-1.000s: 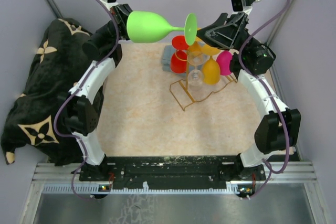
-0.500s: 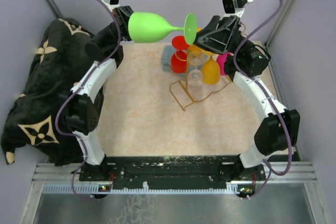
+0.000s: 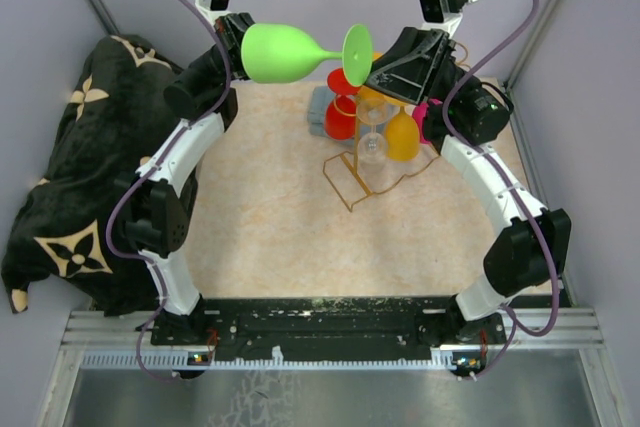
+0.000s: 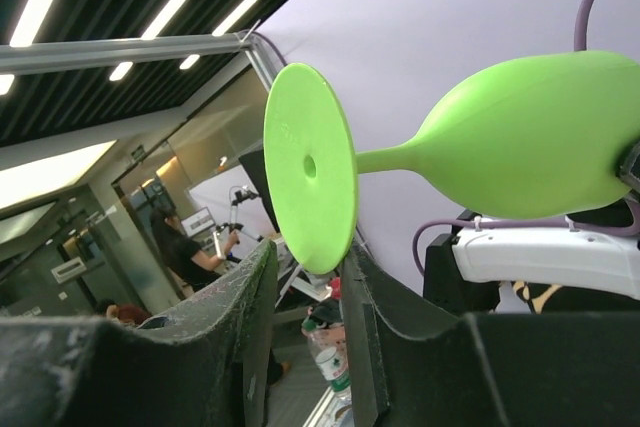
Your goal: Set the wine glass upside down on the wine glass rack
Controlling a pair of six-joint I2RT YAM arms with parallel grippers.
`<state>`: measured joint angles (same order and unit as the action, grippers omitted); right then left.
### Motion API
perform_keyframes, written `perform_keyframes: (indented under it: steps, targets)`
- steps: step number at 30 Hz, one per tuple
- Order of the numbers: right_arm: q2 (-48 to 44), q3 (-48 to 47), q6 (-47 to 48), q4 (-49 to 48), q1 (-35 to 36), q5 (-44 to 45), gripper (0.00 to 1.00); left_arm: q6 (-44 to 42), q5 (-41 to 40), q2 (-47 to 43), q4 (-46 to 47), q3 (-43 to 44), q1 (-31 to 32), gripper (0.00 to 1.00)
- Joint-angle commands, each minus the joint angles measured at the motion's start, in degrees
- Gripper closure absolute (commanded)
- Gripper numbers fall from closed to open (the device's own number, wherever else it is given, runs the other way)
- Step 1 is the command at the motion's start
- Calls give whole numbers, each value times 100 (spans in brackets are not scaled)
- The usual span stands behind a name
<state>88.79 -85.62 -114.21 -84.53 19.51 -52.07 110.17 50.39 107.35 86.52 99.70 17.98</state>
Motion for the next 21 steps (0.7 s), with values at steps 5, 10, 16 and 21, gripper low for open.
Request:
perform_keyframes:
  steps: [5,10,16,21]
  targets:
    - [10,-349,170,-242,105,211,67,37,29,-64,430,-63,-16,100]
    - [15,-368,196,-207,114,233,67,40,63,-96,464,-124,-14,100]
    - [24,-391,242,-130,115,270,68,70,57,-117,594,-218,-5,100]
    - [63,-420,242,-112,123,315,70,102,107,-109,669,-224,4,100]
